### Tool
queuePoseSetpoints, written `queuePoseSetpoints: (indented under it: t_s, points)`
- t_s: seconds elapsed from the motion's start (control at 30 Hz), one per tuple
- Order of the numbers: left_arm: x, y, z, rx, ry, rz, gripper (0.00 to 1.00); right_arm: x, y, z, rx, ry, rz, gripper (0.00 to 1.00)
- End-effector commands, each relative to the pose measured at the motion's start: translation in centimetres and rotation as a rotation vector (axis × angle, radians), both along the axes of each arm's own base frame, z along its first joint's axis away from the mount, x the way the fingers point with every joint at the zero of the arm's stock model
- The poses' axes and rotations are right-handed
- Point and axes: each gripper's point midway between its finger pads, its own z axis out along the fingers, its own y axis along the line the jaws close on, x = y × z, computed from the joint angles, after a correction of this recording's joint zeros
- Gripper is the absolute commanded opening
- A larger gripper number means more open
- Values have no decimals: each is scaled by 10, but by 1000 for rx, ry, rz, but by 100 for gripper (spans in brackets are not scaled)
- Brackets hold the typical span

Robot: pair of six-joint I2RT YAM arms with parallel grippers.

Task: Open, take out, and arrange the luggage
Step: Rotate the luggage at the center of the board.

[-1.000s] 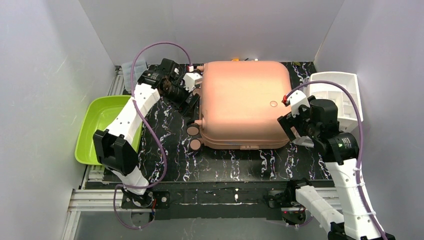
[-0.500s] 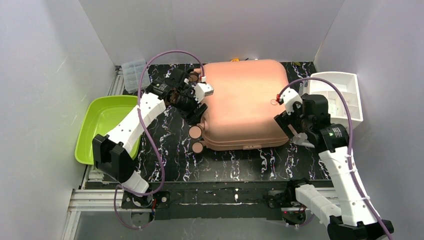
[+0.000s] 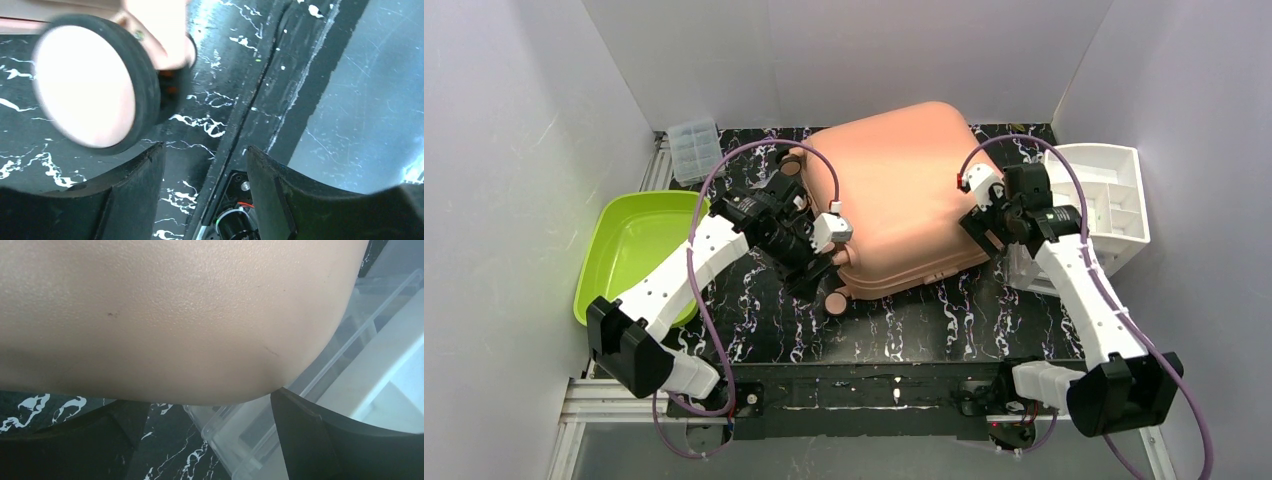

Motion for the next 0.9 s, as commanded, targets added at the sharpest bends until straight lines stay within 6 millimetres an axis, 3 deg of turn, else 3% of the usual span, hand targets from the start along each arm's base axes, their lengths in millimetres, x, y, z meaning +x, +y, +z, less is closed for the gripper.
queuePoseSetpoints:
  t_s: [0.0, 0.1, 0.27, 0.4, 0.47, 0.57, 0.63, 0.77, 0.83, 0.87]
  points:
    - [-27, 1, 11, -34, 53, -31, 59, 39, 77, -3, 284, -14, 185, 98]
    - [-25, -1, 15, -44, 43, -31, 59, 68, 80, 5, 315, -83, 125, 98]
    - [-20, -7, 25, -75, 18, -25, 56, 117, 69, 29, 335, -266, -41, 98]
    - [-2, -9, 43, -101, -102, 36, 48, 121, 64, 48, 330, -292, -79, 98]
    - [24, -6, 60, -116, -257, 119, 48, 110, 65, 66, 346, -306, -49, 98]
    - [75, 13, 89, -69, -487, 301, 53, 82, 72, 87, 374, -301, 39, 99]
    - [112, 31, 111, -63, -571, 440, 62, 65, 73, 93, 378, -282, 69, 98]
    - [184, 75, 143, -88, -580, 712, 78, 40, 67, 83, 356, -239, 80, 98]
    - [217, 87, 149, -101, -576, 761, 79, 36, 58, 71, 324, -242, 49, 98]
    - [231, 90, 139, -85, -554, 778, 79, 36, 51, 66, 300, -254, 19, 98]
